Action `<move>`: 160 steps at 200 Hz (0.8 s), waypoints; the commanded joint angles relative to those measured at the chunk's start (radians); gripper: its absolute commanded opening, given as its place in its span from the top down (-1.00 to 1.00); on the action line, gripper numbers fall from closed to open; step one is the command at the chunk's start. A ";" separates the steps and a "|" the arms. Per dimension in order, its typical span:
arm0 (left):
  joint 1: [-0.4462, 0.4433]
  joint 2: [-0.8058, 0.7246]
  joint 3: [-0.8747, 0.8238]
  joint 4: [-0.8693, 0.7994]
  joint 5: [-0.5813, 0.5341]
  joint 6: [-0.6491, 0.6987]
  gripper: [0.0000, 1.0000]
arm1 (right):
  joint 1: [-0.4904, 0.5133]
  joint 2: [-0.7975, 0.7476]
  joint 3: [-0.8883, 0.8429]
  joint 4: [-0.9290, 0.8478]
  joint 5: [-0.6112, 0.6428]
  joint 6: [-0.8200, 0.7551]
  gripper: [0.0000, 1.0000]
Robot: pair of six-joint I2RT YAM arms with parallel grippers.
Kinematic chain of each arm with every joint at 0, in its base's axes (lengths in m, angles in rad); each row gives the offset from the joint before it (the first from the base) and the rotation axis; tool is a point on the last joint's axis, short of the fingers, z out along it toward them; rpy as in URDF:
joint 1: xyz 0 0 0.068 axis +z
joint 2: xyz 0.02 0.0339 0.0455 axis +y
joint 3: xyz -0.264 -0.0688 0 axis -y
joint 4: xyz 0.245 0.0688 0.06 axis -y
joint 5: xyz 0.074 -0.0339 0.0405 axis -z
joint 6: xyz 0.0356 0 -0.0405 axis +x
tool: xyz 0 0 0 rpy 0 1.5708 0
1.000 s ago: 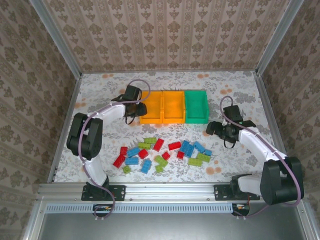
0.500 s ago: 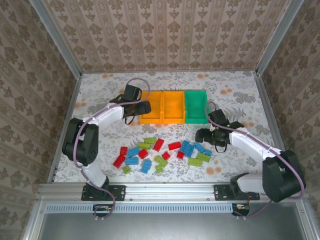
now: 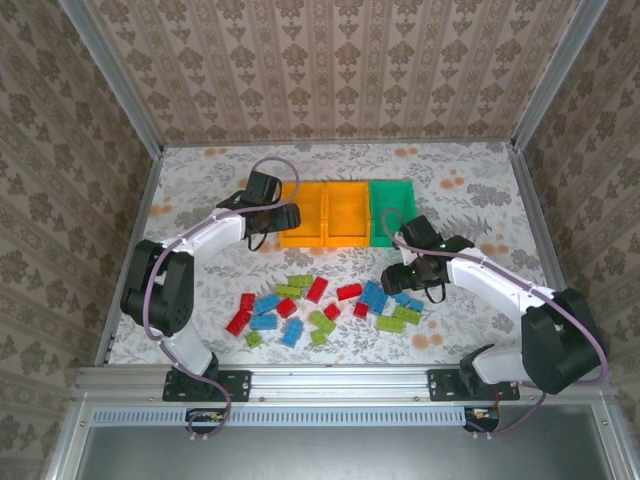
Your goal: Sort the legos into containers by color
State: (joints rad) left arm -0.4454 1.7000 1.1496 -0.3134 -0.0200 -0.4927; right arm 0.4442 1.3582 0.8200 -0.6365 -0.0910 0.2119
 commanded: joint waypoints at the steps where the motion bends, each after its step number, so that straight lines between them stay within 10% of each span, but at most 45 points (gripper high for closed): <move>1: -0.005 -0.037 -0.006 -0.027 -0.018 0.029 -0.71 | 0.032 0.066 0.066 -0.047 0.004 -0.108 -0.53; 160: 0.010 -0.052 -0.042 -0.019 -0.018 0.022 -0.78 | 0.076 0.247 0.135 -0.217 0.061 -0.475 -0.37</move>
State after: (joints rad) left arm -0.4435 1.6775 1.1252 -0.3164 -0.0376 -0.4778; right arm 0.5175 1.5627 0.9627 -0.8131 -0.0341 -0.2192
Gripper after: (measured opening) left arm 0.889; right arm 0.689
